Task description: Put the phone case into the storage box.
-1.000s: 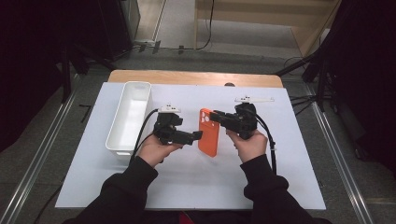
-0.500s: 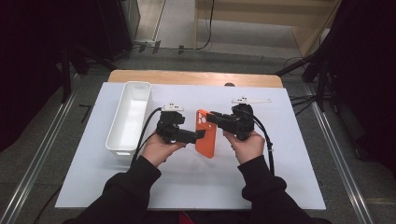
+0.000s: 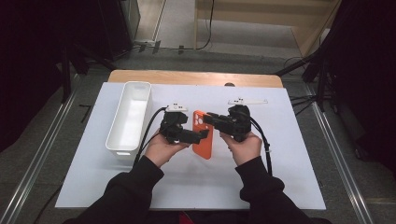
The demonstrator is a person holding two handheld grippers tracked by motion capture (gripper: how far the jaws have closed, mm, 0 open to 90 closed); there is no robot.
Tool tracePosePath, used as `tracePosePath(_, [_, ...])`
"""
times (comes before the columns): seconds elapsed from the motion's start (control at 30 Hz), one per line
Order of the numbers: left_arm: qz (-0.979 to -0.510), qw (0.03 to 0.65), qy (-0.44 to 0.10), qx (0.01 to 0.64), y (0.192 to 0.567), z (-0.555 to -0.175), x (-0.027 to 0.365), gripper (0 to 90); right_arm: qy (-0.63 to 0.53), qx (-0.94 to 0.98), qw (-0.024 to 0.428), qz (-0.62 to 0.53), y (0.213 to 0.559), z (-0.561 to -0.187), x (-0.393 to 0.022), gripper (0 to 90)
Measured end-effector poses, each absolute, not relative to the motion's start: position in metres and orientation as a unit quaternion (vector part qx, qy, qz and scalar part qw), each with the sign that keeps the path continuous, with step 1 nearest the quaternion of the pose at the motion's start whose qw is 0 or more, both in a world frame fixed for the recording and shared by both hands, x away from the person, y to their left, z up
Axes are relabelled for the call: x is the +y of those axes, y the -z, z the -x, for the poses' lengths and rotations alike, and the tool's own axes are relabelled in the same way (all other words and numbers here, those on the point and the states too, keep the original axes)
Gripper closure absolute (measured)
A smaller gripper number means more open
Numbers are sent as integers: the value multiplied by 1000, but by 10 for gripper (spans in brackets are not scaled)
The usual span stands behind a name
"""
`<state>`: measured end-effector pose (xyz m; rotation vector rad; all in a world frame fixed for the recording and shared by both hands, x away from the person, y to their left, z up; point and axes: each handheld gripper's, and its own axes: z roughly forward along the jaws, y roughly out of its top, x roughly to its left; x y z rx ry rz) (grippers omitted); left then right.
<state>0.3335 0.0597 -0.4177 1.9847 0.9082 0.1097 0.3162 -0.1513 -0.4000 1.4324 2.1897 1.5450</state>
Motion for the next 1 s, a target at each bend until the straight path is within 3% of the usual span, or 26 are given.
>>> tracePosePath(0.7, [-803, 461, -57, 373, 422, -332, 52, 13, -513, 722, 44, -463, 400, -310, -138, 746])
tracePosePath(0.77, [-800, 464, -61, 376, 421, -332, 53, 66, -512, 722, 44, -462, 400, -309, -137, 746])
tracePosePath(1.0, [-795, 468, -61, 381, 421, -332, 54, 71, -516, 719, 49, -463, 400, -308, -135, 746])
